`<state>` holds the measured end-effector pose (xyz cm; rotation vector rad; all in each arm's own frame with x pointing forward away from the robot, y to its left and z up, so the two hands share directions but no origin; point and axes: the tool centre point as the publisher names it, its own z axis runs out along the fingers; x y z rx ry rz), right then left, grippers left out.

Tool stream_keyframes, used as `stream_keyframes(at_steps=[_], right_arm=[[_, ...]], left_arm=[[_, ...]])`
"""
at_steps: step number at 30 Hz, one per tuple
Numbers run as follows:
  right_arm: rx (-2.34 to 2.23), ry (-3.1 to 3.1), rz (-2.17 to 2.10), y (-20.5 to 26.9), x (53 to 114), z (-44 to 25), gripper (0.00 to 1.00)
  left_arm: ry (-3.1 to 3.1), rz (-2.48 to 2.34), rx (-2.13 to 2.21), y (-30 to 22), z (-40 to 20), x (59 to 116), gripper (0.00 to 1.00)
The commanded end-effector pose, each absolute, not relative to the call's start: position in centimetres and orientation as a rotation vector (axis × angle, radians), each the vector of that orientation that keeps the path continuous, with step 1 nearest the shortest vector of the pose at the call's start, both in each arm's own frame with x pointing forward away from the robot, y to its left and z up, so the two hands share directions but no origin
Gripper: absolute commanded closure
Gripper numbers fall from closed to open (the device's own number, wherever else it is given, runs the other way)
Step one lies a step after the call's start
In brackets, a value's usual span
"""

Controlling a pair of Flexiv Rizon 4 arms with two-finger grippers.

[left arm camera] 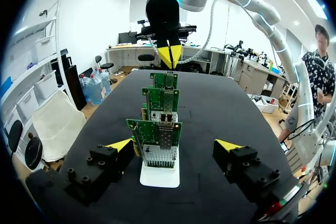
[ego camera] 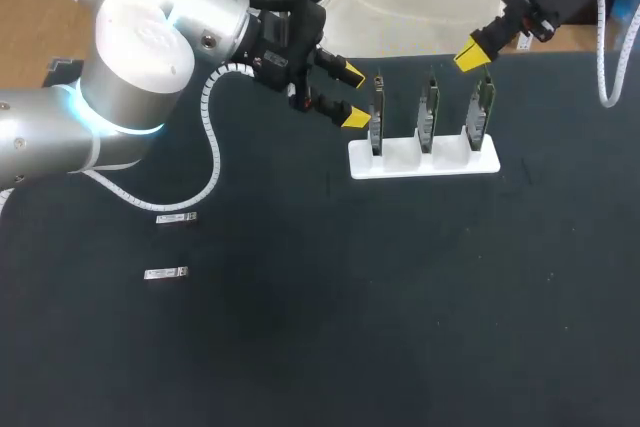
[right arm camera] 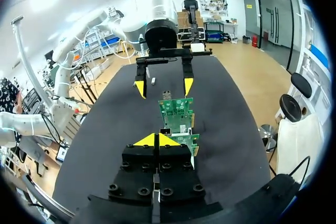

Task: Pick up the optical module with the left hand, and insert it into the network port with the right hand.

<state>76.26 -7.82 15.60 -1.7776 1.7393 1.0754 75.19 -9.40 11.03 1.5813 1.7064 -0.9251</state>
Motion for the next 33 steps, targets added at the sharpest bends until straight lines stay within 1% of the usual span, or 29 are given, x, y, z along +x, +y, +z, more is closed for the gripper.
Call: stream_keyframes(at_steps=[1,32,33], right_arm=[[-1.798,1.726,1.108,-8.1,76.9,15.5,1.0],[-1.734,1.785,1.049,-7.0,76.1,14.3,1.0],[-1.734,1.785,1.049,-7.0,76.1,14.3,0.0]], left_arm=[[1.713,-0.922,1.584,-9.5,11.1,75.3,0.0],[1.713,-0.922,1.584,-9.5,11.1,75.3,0.0],[1.713,-0.922,1.584,-9.5,11.1,75.3,0.0]])
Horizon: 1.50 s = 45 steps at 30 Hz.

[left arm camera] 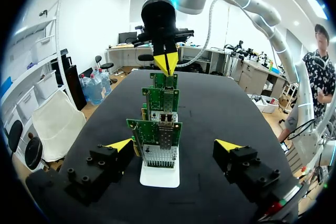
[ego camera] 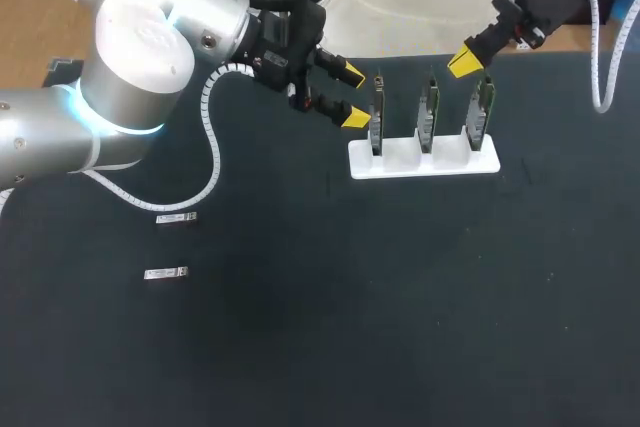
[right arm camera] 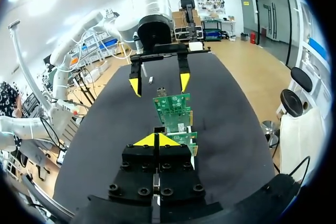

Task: Pick up the optical module with the left hand, and insert it into the network port with the right hand.

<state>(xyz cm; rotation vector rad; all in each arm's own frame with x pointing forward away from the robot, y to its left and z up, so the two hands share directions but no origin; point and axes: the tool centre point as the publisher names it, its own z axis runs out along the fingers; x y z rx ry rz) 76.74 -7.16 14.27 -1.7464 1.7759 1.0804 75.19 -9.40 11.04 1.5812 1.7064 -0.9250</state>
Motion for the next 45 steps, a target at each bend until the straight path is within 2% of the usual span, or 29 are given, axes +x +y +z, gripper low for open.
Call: stream_keyframes(at_steps=[1,23,35,45], right_arm=[[-1.734,1.785,1.049,-7.0,76.1,14.3,0.0],[-1.734,1.785,1.049,-7.0,76.1,14.3,0.0],[-1.734,1.785,1.049,-7.0,76.1,14.3,0.0],[-1.734,1.785,1.049,-7.0,76.1,14.3,0.0]], left_arm=[[1.713,-0.922,1.584,-9.5,11.1,75.3,0.0],[1.711,-0.849,1.585,-8.2,12.4,75.4,0.0],[1.819,-0.516,1.786,-1.6,13.7,72.4,0.0],[2.053,-0.331,1.876,6.0,10.7,67.7,0.0]])
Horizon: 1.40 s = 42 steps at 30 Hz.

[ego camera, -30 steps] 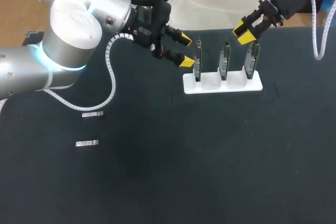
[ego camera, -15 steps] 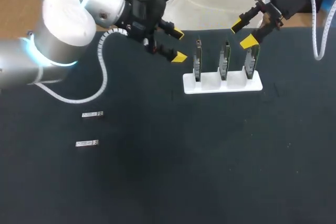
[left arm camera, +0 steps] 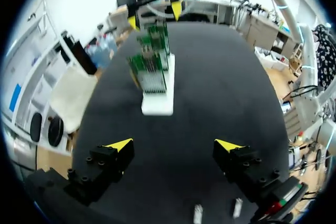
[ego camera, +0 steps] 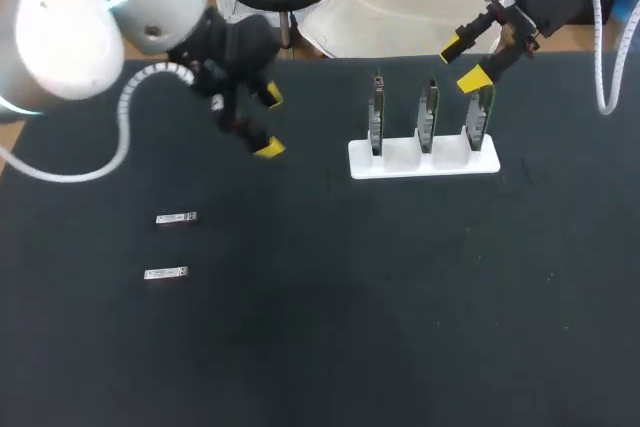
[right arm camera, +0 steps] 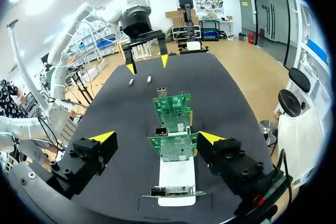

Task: Pick up the optical module with the left hand, and insert it into the network port with the right hand.

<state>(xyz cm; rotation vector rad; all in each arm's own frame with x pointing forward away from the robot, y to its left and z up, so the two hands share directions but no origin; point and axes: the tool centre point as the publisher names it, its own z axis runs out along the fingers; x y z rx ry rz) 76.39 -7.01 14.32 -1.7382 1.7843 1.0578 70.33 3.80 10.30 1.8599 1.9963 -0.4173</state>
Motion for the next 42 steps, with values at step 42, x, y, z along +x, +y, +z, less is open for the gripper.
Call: stream_keyframes(at_steps=[42], right_arm=[[-1.734,1.785,1.049,-7.0,76.1,14.3,0.0]], left_arm=[[2.247,-0.018,2.064,19.3,2.5,62.4,0.0]])
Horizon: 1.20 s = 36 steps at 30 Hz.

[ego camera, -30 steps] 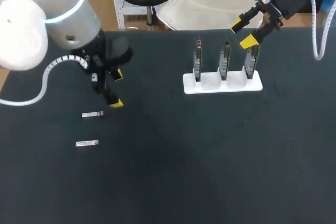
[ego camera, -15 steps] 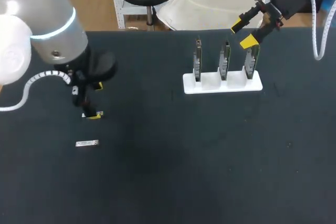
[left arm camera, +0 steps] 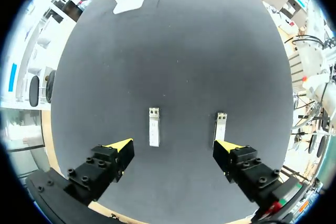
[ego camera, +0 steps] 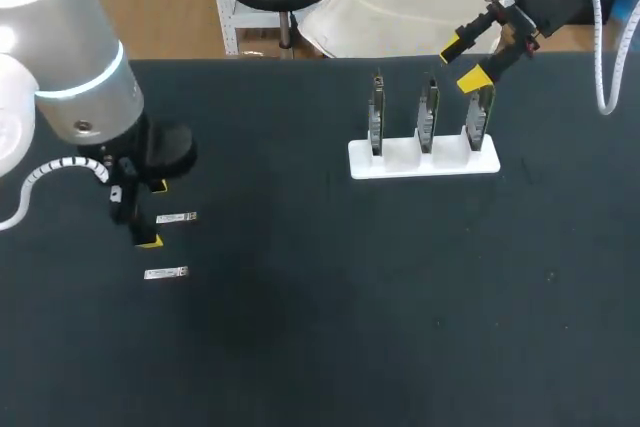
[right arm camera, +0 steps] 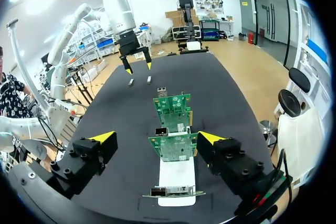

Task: Pick up the optical module with the left hand, and insert it into the network port with the right hand.

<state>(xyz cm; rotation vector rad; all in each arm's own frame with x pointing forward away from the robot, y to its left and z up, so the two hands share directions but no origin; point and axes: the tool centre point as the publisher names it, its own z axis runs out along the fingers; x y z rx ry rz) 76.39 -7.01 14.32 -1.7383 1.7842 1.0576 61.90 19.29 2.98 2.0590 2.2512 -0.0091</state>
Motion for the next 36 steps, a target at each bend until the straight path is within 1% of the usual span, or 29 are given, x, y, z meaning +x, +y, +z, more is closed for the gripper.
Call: stream_keyframes(at_steps=[1,20,36], right_arm=[[-1.734,1.785,1.049,-7.0,76.1,14.3,0.0],[-1.734,1.785,1.049,-7.0,76.1,14.3,0.0],[-1.734,1.785,1.049,-7.0,76.1,14.3,0.0]], left_arm=[[2.243,-0.018,2.071,19.2,2.4,62.5,0.0],[2.253,-0.051,2.116,19.2,-0.2,64.7,0.0],[2.286,-0.066,2.106,19.2,-1.1,64.4,0.0]])
